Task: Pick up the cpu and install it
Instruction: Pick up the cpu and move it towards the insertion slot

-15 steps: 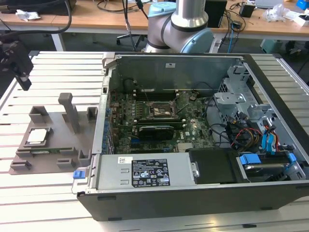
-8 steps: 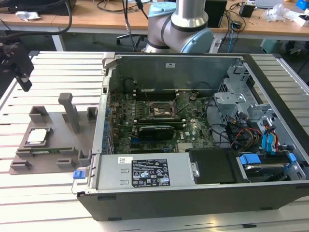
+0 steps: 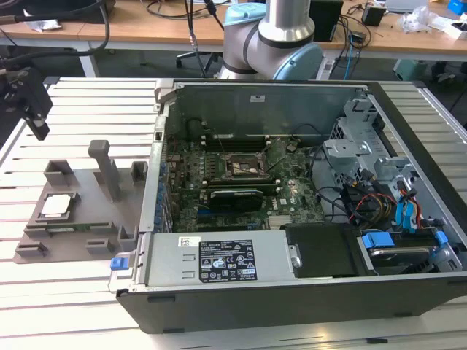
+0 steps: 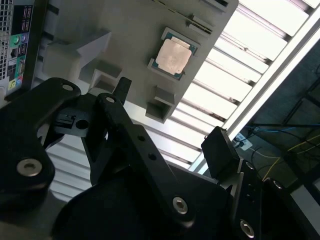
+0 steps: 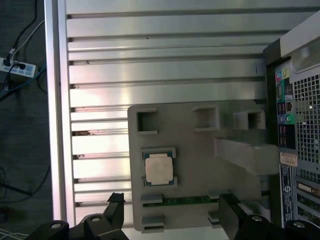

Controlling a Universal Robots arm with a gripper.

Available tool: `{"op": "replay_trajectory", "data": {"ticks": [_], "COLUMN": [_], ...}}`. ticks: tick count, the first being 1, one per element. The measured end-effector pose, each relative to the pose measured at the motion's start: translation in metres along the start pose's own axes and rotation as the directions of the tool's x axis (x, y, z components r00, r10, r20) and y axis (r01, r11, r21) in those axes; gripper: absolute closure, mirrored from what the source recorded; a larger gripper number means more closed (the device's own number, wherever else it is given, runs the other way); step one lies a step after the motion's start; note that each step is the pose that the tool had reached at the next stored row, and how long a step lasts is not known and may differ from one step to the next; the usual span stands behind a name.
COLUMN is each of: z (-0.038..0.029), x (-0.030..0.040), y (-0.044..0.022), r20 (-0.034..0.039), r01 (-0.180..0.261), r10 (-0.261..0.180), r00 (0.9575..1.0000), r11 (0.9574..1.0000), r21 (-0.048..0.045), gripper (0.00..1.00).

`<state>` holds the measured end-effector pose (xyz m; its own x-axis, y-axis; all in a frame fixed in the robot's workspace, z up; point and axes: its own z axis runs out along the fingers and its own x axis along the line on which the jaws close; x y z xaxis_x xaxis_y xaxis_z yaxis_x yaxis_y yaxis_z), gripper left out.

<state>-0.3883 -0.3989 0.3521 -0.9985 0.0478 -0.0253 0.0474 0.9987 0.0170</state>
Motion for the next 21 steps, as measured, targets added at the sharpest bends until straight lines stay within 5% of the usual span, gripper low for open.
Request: {"op": "replay_trajectory", "data": {"ticks": [21], "z": [0.0138], "x": [0.0003], "y": [-0.0002], "r20": [0.0001], "r01": [0.0], "r10": [0.0], "r00": [1.0], "r11": [1.0], "r21": [0.0], "gripper": [0.16]}}
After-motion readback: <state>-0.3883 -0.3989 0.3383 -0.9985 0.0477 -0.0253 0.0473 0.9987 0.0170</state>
